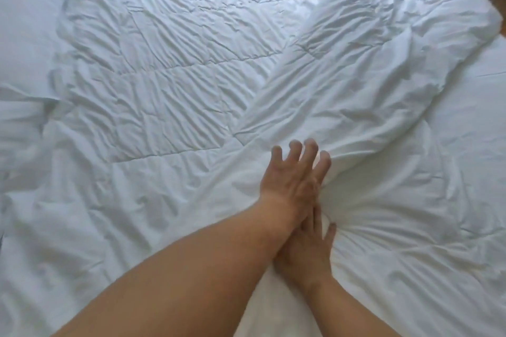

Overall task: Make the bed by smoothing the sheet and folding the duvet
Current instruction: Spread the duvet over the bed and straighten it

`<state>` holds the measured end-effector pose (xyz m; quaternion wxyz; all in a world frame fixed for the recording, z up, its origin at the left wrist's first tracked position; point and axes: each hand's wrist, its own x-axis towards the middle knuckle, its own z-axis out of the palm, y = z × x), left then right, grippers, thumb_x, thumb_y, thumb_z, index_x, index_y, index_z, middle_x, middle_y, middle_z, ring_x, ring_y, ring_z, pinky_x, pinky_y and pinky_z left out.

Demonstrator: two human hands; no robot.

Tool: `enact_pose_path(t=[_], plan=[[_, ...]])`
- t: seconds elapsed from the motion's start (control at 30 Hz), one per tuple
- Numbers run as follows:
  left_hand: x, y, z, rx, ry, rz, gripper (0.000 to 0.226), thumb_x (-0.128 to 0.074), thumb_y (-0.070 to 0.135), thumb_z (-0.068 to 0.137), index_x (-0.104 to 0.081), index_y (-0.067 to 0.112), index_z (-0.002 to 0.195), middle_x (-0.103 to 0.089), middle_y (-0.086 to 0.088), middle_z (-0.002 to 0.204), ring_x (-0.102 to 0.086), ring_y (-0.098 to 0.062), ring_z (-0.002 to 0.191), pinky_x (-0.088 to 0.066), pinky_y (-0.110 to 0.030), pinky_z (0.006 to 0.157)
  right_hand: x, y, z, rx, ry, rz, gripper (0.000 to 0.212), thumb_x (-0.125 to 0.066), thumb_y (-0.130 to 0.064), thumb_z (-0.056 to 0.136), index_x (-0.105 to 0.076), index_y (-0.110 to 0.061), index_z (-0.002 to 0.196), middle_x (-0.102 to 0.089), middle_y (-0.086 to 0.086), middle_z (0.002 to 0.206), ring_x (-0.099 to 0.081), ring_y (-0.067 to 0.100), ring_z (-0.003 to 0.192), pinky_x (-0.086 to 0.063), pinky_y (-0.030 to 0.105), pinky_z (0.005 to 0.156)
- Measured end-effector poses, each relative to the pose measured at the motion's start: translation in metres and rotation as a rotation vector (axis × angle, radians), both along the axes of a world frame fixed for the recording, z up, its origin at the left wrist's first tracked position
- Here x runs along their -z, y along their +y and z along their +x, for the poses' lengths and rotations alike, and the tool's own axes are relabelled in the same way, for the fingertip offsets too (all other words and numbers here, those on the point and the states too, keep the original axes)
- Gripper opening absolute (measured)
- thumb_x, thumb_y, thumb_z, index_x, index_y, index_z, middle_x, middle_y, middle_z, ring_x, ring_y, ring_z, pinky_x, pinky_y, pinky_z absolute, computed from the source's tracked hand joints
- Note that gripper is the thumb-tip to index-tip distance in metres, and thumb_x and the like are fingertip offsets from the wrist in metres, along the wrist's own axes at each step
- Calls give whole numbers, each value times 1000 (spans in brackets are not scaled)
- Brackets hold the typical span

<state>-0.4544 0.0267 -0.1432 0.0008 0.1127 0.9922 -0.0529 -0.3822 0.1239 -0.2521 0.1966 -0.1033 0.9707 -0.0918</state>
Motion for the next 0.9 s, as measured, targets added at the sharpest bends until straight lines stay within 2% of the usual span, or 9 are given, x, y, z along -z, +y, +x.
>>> enact_pose_path(t=[0.07,0.17,0.27,0.4,0.5,0.67,0.73,0.8,0.9], plan=[[13,-2,-22,-117,-164,-80,68,-43,23,95,-11,17,154,-23,-18,152,-34,-41,132,-36,-56,98,12,-5,3,7,85,-8,83,-18,-62,90,-9,-22,161,-3,13,168,1,33,155,-3,67,117],[32,-3,-34,-105,-136,47,44,-36,15,98,-34,9,142,-50,-16,130,-55,-38,110,-39,-41,74,34,11,4,-15,215,-6,81,-24,-67,94,-30,-17,157,-25,14,164,-20,33,152,-14,66,118],[31,-42,-43,-136,-122,140,24,-31,10,98,-49,13,114,-63,-12,106,-66,-38,93,-34,-38,65,37,11,3,-3,268,-9,82,-36,-67,89,-37,-17,154,-32,13,161,-27,33,150,-15,64,119],[12,-141,-54,-408,-97,228,17,-28,12,99,-42,15,108,-61,-18,104,-62,-40,93,-36,-40,70,32,5,2,30,327,-31,82,-45,-65,84,-47,-16,149,-39,12,157,-37,35,145,-19,64,117],[2,-234,-41,-568,-97,126,11,-28,14,98,-37,17,103,-59,-22,110,-60,-42,98,-38,-42,74,36,3,0,48,362,-26,80,-43,-66,84,-54,-14,144,-44,14,153,-43,36,140,-23,66,114],[16,-319,-19,-972,-115,164,25,-37,7,94,-44,7,118,-55,-29,118,-56,-47,107,-48,-49,88,45,-3,-2,54,381,16,83,-35,-69,87,-54,-11,143,-45,17,152,-43,38,139,-22,66,113],[26,-306,-15,-1037,-90,371,35,-43,17,93,-39,7,126,-50,-27,125,-52,-47,115,-46,-51,94,41,-7,-2,61,367,-13,83,-40,-67,83,-53,-12,144,-44,16,152,-42,37,139,-23,67,113],[31,-285,-13,-1011,-50,499,55,-41,46,94,-27,19,139,-41,-18,135,-45,-42,124,-41,-56,100,28,-12,-8,110,416,-134,84,-50,-59,71,-52,-12,141,-45,16,151,-45,35,136,-27,68,110],[40,-278,-10,-990,-35,406,77,-33,73,89,-11,32,149,-33,-10,143,-39,-36,130,-36,-57,103,-2,-68,-32,-7,424,-466,77,-53,-49,76,-46,-17,145,-38,9,157,-37,27,143,-26,64,115]])
